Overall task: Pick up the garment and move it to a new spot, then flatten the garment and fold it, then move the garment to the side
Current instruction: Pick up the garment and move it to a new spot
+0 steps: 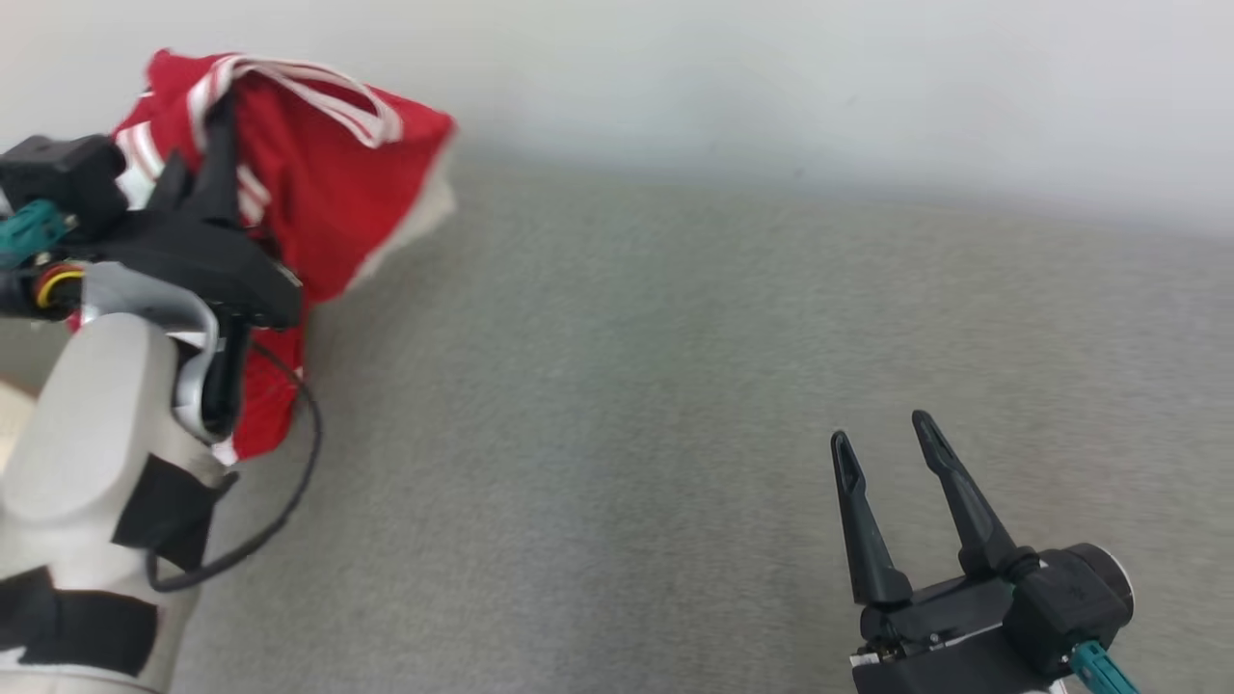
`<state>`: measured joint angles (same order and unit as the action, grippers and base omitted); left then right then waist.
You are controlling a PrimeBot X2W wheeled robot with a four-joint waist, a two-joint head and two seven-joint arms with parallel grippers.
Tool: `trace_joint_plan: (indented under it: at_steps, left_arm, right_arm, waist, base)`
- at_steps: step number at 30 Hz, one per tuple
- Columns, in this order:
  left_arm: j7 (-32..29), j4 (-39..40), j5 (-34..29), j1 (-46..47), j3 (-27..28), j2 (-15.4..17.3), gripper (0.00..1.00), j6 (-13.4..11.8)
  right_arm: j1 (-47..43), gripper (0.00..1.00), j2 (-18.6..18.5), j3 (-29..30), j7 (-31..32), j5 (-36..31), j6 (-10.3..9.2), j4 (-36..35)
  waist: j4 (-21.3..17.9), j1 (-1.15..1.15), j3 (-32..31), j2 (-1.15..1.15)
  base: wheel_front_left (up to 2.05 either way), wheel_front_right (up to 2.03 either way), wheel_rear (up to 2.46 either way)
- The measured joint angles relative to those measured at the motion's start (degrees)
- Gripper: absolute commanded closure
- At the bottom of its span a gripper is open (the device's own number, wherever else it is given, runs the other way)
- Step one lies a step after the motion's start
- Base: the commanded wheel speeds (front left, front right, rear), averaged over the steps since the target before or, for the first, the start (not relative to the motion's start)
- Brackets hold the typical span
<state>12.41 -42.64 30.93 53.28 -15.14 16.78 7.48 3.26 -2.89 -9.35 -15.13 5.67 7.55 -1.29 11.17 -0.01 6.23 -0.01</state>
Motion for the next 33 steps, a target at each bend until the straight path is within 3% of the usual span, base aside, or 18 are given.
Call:
trace_joint_plan:
  at_steps: [6,14,18,25,33]
  left_arm:
    - [-4.7,8.7,1.6,-2.9,-0.8,-1.6,1.0,-0.5]
    - [-11.4,24.0,4.5,-9.2,-1.1,-2.4,1.0,-4.3]
    - [-12.8,27.9,4.5,-11.8,-1.6,-2.4,1.0,-5.7]
    - [-14.1,28.4,2.8,-14.9,-4.7,-2.6,1.0,-7.0]
    - [-12.8,21.0,-1.1,-16.5,-9.1,-2.3,1.0,-6.1]
  right_arm:
    - [-1.4,0.0,0.0,-0.3,0.0,0.6,0.0,-0.3]
    - [-2.5,0.0,0.0,0.7,0.0,0.4,0.0,-1.6]
    - [-2.6,0.0,0.0,1.1,0.0,0.4,0.0,-2.2]
    - [-2.2,0.0,0.0,1.1,0.0,0.9,0.0,-3.6]
    - [-0.2,0.0,0.0,-0.7,0.0,2.8,0.0,-5.2]
  waist:
    - [-3.8,0.0,-2.1,0.0]
    - [-13.1,0.0,-3.7,0.0]
    - [-17.6,0.01,-3.6,0.0]
    - [-24.4,0.01,-2.0,0.0]
    - [-28.5,0.02,3.5,0.01]
  base:
    - [0.0,0.0,0.0]
    - [0.0,0.0,0.0]
    - [0.0,0.0,0.0]
    - [0.0,0.0,0.0]
    - [0.0,0.0,0.0]
